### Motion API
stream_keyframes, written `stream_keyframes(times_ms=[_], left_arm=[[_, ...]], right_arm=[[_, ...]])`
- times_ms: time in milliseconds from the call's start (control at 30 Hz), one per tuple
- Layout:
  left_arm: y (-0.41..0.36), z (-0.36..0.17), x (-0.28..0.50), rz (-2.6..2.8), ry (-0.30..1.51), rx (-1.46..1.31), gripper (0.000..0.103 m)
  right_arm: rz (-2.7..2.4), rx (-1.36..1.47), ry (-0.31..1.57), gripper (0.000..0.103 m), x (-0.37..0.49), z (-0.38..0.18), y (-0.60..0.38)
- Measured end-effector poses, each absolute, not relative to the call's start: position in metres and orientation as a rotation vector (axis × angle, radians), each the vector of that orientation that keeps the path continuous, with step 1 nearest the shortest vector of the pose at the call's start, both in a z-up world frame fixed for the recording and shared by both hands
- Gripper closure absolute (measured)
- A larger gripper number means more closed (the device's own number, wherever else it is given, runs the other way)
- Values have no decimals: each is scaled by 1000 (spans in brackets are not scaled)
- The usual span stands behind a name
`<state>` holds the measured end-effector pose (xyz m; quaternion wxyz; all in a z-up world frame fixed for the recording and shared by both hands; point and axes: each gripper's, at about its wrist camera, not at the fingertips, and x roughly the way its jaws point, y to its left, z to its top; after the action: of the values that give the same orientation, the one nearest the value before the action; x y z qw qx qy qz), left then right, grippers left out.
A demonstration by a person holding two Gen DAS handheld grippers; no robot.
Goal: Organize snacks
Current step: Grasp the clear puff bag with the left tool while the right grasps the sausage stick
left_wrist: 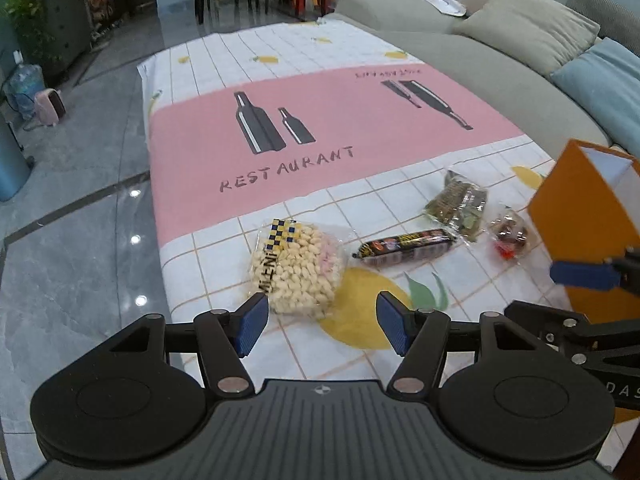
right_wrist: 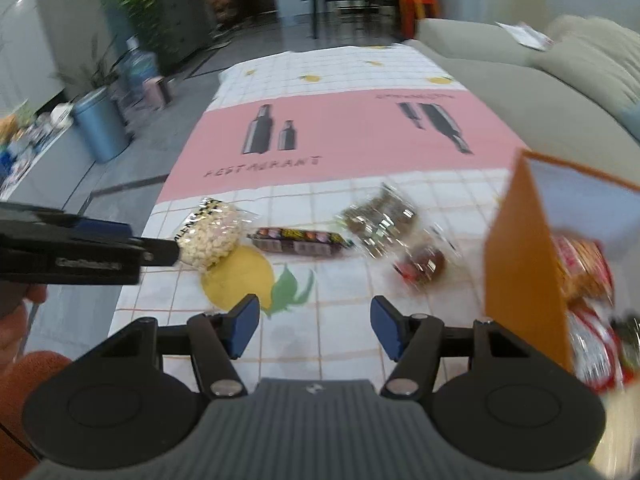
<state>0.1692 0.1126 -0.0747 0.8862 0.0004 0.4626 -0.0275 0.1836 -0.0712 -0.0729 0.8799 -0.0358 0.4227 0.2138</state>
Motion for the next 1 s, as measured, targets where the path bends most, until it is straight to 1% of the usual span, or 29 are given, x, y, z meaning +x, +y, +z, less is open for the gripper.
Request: stream_keyframes(times_ms=[67,300,433,467,567,700,733,767,800,833,900,933,1000], left_arm=[[119,-83,181,-70,979,-16,26],[128,-101,207,-109,1003,17,24],[130,-113,218,-126,1039,48,23],[130,-115,219,-133,1043,53,20],[129,-117,220,-160,1037,80,18],[127,-121,227,-166,1028,110,16],[128,-122,229,-164,1030,112,13],[129,-124,231,-166,1033,106,12],[130,-124,232,-165,1029,98,12],[131,-124,234,-165,1025,90,12],[134,-125,236,-163,1018,68,11],[135,-125,236,-160,1015,56,10],[136,-127,238,-153,1015,33,10]], right_arm=[[484,-144,880,41,197,-77,-60],[591,-401,880,40,247,-97,-24],[681,-487,898,40,262,-113,-8],[702,-508,900,40,265,-118,-4],[727,-530,906,40,268,-127,0],[741,-458,936,40,276,-132,0],[734,-443,942,40,277,-133,0],[728,-431,952,42,278,-133,-1],[721,-420,970,49,277,-133,-1],[717,-408,990,53,276,-133,-3],[721,-370,1028,68,271,-132,-6],[724,-351,1052,69,267,-133,-8],[717,-320,1063,68,259,-133,-10]])
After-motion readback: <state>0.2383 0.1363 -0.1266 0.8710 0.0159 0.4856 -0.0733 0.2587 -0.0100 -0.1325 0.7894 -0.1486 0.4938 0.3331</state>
